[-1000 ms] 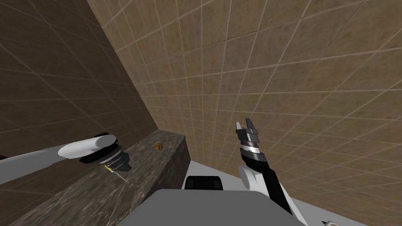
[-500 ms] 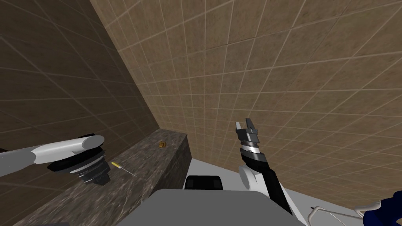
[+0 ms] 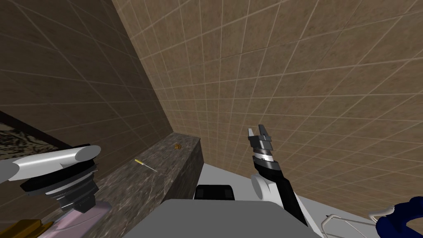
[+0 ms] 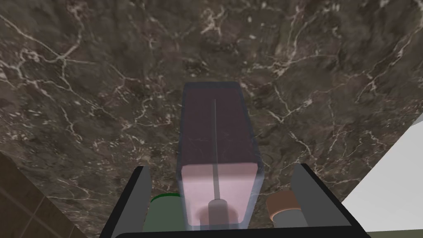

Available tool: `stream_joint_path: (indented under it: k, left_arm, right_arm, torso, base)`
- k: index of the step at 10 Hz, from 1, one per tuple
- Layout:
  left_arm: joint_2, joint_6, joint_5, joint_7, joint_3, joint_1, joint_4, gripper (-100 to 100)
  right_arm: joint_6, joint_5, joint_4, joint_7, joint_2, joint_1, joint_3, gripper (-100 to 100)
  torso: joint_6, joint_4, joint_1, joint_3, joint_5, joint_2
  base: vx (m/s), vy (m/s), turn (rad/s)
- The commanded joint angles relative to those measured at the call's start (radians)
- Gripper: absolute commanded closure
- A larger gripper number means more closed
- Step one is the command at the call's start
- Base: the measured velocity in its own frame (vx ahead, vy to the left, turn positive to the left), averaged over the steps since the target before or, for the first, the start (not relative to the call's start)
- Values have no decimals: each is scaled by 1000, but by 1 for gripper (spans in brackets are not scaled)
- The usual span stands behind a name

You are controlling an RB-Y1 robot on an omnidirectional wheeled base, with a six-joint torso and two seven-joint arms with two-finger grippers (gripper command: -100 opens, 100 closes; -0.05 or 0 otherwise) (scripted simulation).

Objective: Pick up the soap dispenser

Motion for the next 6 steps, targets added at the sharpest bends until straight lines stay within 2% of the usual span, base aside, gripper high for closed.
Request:
stream_joint_path:
  k: [1, 2, 4, 5, 6]
  left_arm:
    - [0, 0, 0, 0, 0, 0, 0, 0]
    - [-32, -12, -26, -7, -2, 4, 15, -100]
    - [-65, -24, -53, -14, -4, 8, 31, -100]
    - [-49, -30, -35, -12, -4, 18, 19, -100]
    - [-50, -31, -37, -13, -4, 18, 20, 100]
  right_arm:
    - [0, 0, 0, 0, 0, 0, 0, 0]
    - [0, 0, 0, 0, 0, 0, 0, 0]
    - [0, 0, 0, 0, 0, 0, 0, 0]
    - [0, 0, 0, 0, 0, 0, 0, 0]
    - [0, 0, 0, 0, 0, 0, 0, 0]
  torso:
    - [0, 0, 0, 0, 0, 0]
    - [0, -1, -2, -3, -1, -4]
    - [0, -3, -3, -6, -1, -10]
    - [0, -3, -4, -6, -1, -10]
    - [1, -3, -3, -6, -1, -10]
  base:
    - [-15, 6, -3]
    - [17, -6, -5]
    - [42, -17, -4]
    - [14, -9, 2]
    - [0, 0, 0]
